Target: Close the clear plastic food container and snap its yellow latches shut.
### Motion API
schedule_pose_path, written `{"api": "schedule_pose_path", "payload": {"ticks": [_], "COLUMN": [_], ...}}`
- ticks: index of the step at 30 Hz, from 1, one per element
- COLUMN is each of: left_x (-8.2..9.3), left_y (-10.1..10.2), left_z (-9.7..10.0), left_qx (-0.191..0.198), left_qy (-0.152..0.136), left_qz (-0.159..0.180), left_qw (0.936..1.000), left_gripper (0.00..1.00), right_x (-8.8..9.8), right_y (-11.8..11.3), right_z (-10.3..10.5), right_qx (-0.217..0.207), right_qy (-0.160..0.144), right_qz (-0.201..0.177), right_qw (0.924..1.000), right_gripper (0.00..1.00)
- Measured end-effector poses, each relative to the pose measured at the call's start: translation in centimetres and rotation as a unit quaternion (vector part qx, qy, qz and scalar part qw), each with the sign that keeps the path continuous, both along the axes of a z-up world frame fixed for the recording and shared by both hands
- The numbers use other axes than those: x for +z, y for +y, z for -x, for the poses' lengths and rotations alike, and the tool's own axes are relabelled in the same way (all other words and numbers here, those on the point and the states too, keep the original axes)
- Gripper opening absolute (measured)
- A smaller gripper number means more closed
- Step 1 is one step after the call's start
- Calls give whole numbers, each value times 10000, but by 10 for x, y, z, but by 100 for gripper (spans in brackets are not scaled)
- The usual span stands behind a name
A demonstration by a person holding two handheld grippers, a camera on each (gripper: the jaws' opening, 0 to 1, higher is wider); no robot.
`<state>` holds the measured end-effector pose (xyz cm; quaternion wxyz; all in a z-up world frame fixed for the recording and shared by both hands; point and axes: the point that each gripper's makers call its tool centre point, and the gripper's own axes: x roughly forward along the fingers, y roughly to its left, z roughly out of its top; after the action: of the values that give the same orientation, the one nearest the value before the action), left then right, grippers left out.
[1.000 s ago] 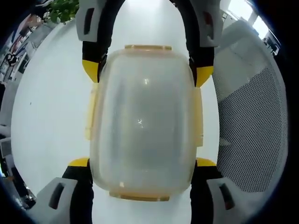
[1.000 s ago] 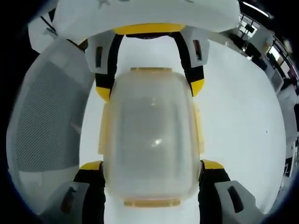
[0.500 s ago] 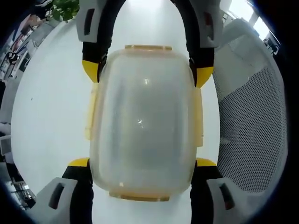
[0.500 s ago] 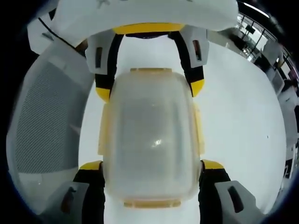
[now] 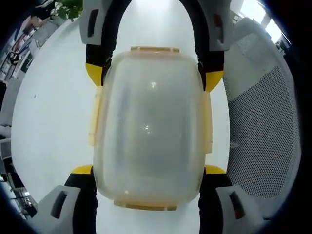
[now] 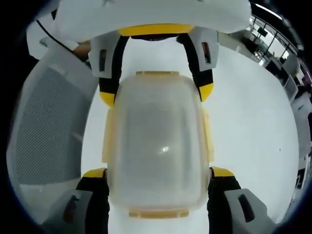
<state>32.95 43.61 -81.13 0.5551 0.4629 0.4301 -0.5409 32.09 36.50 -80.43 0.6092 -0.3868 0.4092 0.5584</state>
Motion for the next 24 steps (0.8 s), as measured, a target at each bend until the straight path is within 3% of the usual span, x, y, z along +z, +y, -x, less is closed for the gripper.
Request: {"api": "schedule_pose_path", "payload": {"ticks": [24], "left_x": [-1], "left_y": [5], "left_z": [-1], "left_qx": [40], "left_qy": [-2], "left_qz": [35], "left_qw": [10000], "left_gripper": [87], "right_x": [-2], "right_y": [6], "right_z": [-1], "right_qx": [-3], "right_qy": [-17], "right_qz": [-7], "right_qw": [10000], "right_gripper": [85]}}
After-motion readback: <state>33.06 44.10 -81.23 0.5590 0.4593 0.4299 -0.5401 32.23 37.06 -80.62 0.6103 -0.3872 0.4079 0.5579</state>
